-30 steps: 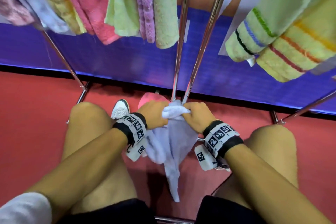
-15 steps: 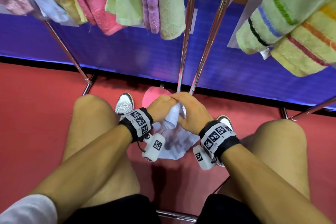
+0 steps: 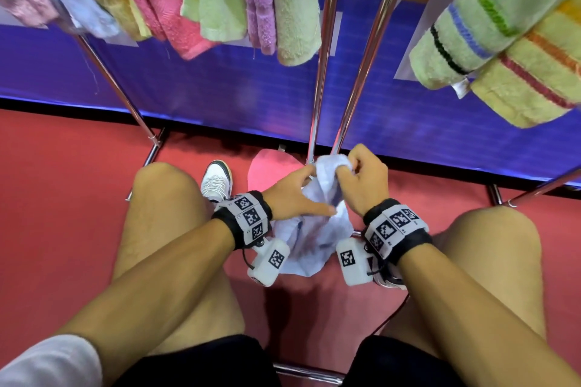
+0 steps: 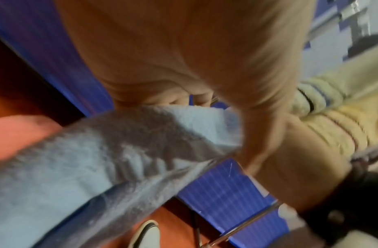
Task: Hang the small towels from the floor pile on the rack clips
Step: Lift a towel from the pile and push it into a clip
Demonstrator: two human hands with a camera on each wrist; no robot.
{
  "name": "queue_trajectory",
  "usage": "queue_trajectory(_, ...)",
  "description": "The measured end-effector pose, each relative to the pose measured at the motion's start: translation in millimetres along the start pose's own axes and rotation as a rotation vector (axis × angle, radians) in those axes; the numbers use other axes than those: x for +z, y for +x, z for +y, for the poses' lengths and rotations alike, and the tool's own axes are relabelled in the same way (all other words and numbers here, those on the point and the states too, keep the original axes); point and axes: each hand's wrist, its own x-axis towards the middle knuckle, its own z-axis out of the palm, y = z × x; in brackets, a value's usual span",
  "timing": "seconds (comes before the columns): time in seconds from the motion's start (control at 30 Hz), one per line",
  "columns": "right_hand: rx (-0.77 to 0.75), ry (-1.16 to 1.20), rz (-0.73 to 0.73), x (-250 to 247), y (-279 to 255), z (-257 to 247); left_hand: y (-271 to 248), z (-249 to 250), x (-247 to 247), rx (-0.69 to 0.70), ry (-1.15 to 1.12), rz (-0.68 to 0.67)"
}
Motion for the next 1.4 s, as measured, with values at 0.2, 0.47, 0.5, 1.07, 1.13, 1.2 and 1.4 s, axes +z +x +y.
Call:
queue_trajectory(0.2,0.011,0.039,-0.09,-15,4,0,11,-9,-4,-0.018,0.065,0.118)
queue_trajectory(0.47,-0.026,-0.051,-0.386,-5,1,5,9,-2,-6,-0.007,-0.041,0.145)
queue_trajectory(0.5,-0.063,-0.064,-0.363,-6,2,5,9,-2,-8,0.01,-0.02,0.141)
queue_trajectory(1.07,-0.234,-0.07,0.179,-22,8,0,8,-13,-30,0.071,0.324,0.596)
queue_trajectory(1.13,-0.235,-0.075,0.203,-23,11,3,7,-12,-36,0.052,0.324,0.633)
queue_trajectory(1.2,-0.206,-0.082,0.231,-26,14,5,7,-10,-43,0.007,0.335,0.658)
queue_trajectory(1.4,0.013,-0.06,0.26,-42,18,5,9,-14,-58,-0.12,0.327,0.756)
